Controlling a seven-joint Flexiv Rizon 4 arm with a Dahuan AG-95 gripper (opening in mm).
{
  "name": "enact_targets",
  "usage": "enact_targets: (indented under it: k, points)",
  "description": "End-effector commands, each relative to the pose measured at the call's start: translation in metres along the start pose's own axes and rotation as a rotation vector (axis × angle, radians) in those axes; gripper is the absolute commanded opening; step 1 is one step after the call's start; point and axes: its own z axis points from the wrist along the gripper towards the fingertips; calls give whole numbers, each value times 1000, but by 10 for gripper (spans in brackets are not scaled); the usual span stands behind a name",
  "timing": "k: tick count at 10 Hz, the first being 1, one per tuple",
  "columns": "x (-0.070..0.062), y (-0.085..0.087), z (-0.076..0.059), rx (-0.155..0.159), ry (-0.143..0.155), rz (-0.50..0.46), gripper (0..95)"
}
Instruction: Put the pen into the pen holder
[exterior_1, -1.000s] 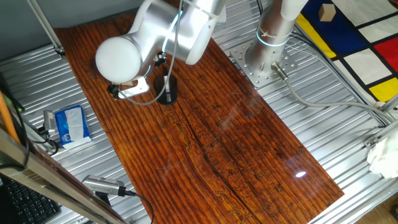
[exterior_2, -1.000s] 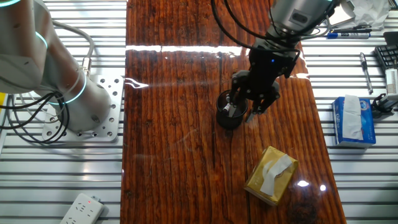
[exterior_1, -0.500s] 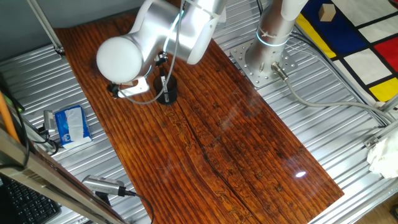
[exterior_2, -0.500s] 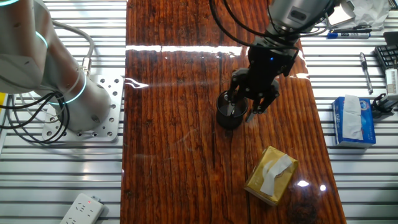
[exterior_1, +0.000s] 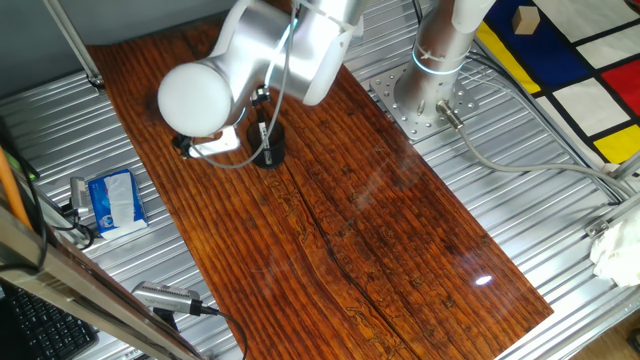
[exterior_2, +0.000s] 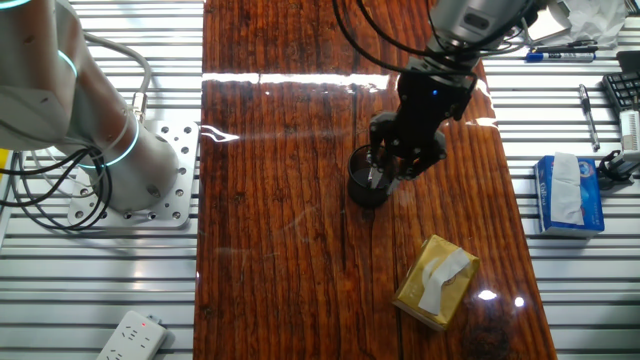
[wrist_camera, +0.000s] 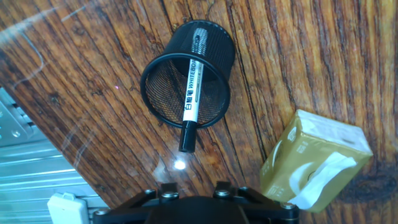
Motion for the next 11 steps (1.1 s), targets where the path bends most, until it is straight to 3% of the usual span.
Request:
enact_targets:
  k: [1,5,11]
  points:
    - [1,1,0,1,4,5,0]
    - [2,3,-2,7,6,36,0]
    - [2,4,-3,3,-12,41,0]
